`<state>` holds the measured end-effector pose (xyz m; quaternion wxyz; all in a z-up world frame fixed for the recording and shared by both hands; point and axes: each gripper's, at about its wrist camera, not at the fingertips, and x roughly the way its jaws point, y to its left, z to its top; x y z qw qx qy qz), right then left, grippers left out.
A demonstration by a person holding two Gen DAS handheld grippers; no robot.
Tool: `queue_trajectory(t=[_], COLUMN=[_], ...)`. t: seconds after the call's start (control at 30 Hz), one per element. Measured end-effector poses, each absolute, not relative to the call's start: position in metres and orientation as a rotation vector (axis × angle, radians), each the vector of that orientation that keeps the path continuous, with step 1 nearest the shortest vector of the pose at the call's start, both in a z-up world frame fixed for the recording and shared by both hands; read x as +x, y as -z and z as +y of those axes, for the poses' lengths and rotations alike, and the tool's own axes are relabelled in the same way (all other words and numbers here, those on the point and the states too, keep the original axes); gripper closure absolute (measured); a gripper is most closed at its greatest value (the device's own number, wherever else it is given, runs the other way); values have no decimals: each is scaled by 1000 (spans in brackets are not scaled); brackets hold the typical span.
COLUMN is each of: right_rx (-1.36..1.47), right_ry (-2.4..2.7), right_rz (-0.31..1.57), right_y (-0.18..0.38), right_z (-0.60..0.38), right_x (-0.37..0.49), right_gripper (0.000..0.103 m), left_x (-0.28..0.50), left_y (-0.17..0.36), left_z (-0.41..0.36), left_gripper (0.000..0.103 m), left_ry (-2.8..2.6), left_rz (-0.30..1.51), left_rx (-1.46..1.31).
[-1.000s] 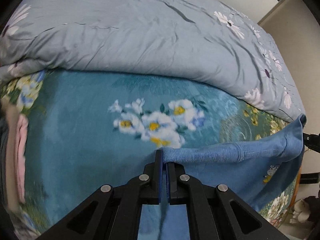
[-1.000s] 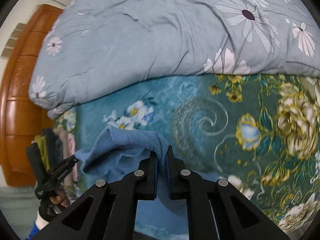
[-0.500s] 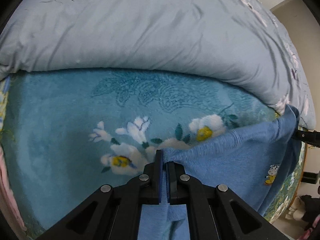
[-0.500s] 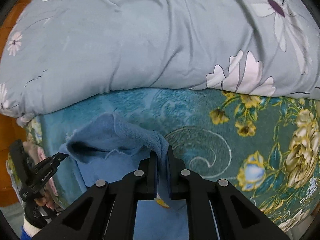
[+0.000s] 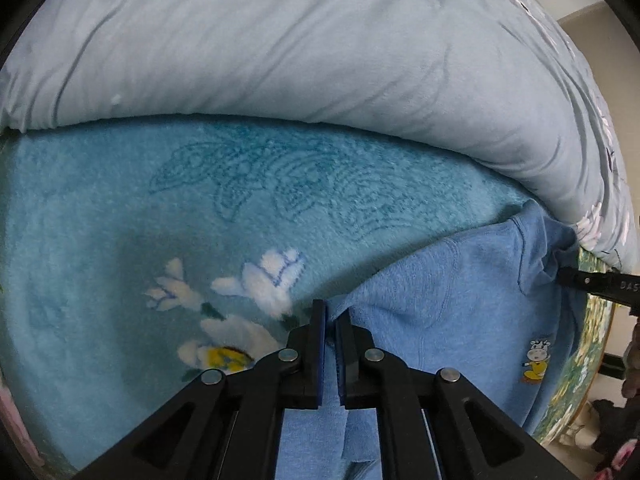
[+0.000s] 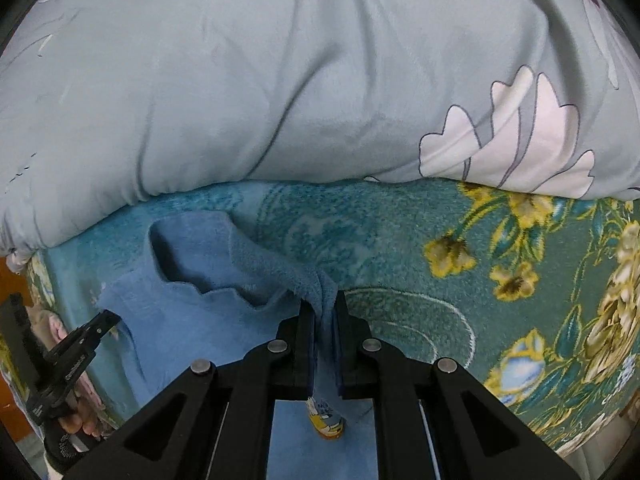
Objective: Fold clothes
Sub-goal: 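Lower the sweater onto the green sheet with both grippers, spreading it flat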
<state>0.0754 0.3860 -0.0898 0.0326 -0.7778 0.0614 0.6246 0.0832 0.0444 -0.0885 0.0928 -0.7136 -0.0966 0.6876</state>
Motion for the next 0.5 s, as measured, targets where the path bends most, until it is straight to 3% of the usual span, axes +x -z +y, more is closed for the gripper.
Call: queue_trajectory(t=[0.13, 0.2, 0.27, 0.33, 0.5], right_rx=[-2393, -2391, -2372, -2332, -2222], right_ry=[-1915, -1926, -1946, -1981, -2114], right_rz=[155, 121, 99, 105, 220], right_y=[88, 83, 75, 63, 18], right_z=[384, 382, 382, 383, 386], right_x=[76, 77, 78, 80, 105], right_gripper=[94, 93, 87, 72, 58], left_x=[89, 95, 103, 118, 167], left_y=[83, 77, 68, 54, 19], left_z=[43, 43, 41, 36, 9], left_gripper=[96, 87, 72, 68, 54], left_ry=[-2044, -2063, -2095, -2155, -2284], left_rz=[-313, -312, -298, -298, -368], left_rx=[-2109, -2094, -2077, -2038, -1954])
